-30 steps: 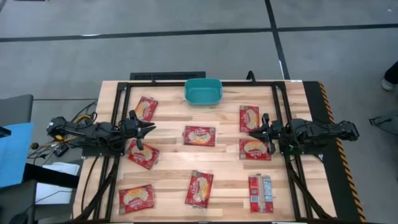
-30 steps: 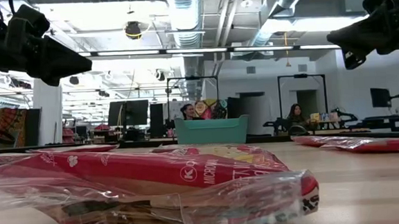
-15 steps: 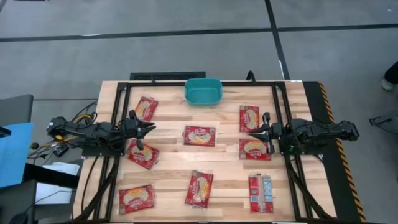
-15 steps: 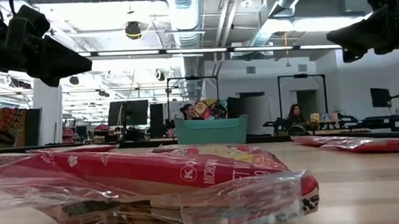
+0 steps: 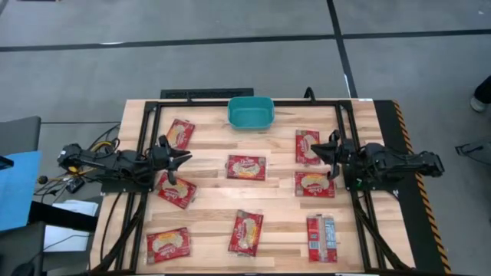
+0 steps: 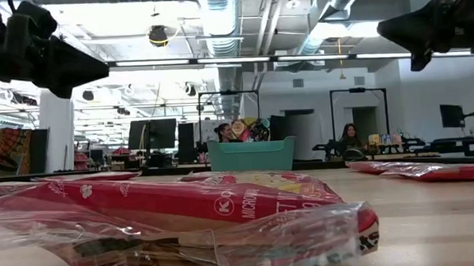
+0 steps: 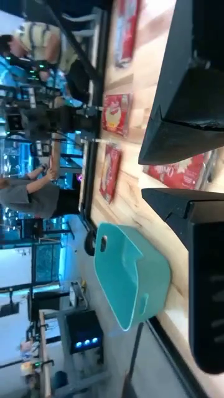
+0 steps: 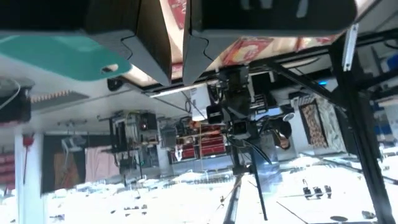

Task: Sort popcorn bags into baskets
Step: Put the red popcorn bag into the blue bin

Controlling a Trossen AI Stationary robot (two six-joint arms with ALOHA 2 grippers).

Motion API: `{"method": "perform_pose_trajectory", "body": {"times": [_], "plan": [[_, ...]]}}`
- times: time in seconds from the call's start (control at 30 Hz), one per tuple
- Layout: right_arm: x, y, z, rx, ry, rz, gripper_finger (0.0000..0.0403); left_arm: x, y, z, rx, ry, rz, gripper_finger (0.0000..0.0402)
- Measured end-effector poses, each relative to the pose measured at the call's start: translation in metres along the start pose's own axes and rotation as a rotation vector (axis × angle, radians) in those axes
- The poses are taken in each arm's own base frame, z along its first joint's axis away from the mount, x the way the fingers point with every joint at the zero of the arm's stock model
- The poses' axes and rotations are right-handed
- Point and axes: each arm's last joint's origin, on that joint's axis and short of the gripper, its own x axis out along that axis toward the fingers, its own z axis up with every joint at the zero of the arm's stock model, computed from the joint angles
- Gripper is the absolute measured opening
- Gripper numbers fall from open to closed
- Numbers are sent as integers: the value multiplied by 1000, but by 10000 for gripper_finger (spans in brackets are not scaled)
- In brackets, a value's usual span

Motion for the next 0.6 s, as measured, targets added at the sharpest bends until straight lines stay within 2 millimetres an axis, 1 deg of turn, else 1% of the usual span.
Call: {"method": "perform_pose_trajectory", "body": {"times": [0.07, 0.17, 0.27, 0.4, 0.5, 0.6], "plan": [[0, 0, -1, 20, 10, -4, 66, 0, 0, 1, -44, 22, 7, 63], [0, -1, -2, 46, 16, -16, 66, -1, 1, 11, -101, -7, -9, 63], [0, -3, -2, 122, 7, -92, 66, -2, 3, 17, -170, -10, 45, 63], [0, -4, -5, 181, 23, -137, 66, -3, 5, 31, -184, -8, 55, 63], [2, -4, -7, 183, 47, -142, 66, -2, 7, 39, -192, 59, 100, 68], [4, -4, -8, 170, 61, -151, 69, 3, 8, 49, -183, 140, 157, 89]]}}
